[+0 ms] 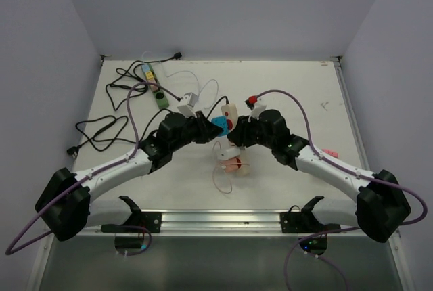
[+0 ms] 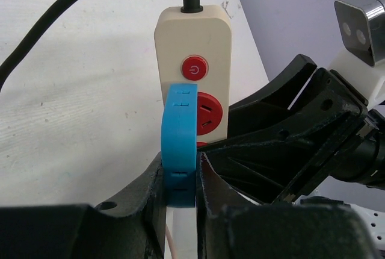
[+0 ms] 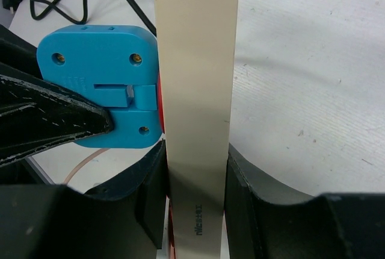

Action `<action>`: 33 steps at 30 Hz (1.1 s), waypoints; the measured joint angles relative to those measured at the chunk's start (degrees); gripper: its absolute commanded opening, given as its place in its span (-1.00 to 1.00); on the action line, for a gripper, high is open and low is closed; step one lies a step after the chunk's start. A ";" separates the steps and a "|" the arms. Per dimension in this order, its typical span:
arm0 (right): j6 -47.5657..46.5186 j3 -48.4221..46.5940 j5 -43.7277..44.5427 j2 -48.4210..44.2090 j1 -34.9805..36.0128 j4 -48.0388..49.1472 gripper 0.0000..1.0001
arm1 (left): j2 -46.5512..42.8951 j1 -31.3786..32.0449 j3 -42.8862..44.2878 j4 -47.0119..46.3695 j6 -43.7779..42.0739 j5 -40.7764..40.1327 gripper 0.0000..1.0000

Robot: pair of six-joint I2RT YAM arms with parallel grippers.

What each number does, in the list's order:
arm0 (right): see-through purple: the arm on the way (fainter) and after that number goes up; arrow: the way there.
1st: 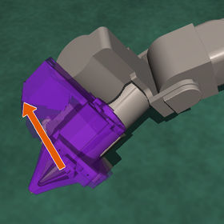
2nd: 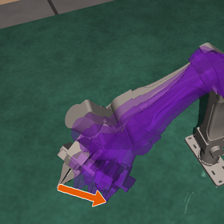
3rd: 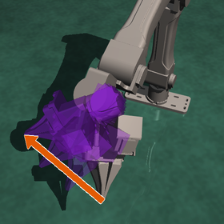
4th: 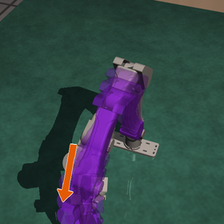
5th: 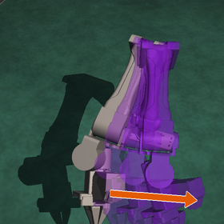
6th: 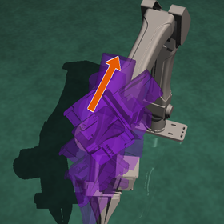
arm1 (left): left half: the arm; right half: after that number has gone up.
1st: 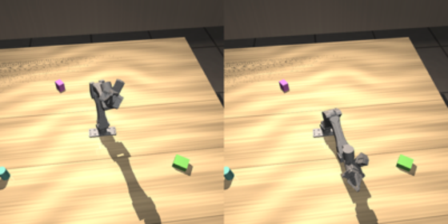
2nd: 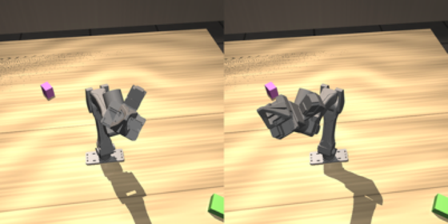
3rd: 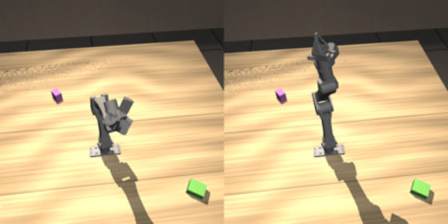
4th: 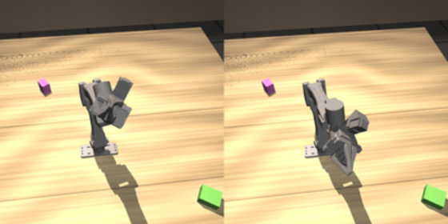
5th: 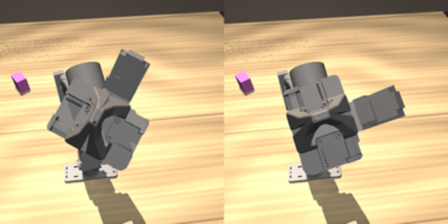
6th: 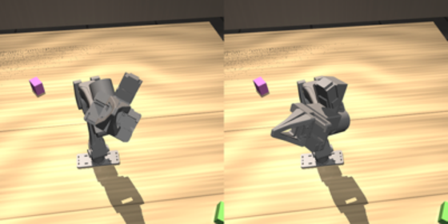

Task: Pull the plug off the socket

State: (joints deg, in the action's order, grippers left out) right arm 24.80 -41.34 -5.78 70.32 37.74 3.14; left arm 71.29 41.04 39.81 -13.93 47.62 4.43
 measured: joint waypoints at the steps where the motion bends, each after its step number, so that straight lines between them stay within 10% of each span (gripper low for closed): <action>1: -0.02 0.07 0.02 -0.07 0.26 0.26 -1.00 | -0.81 0.00 -0.79 -0.37 0.20 -0.04 -1.00; 21: -0.70 4.50 15.96 -2.03 -3.19 -0.33 -1.00 | -22.62 -0.15 -12.31 3.48 9.90 -9.62 -1.00; 33: -1.57 4.50 13.73 -7.21 -3.13 -1.66 -1.00 | -15.02 -5.55 -17.55 5.46 9.57 -11.26 -1.00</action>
State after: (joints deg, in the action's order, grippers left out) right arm 23.22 -36.84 7.94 63.11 34.61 1.48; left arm 56.27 35.48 22.26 -8.47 57.19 -6.83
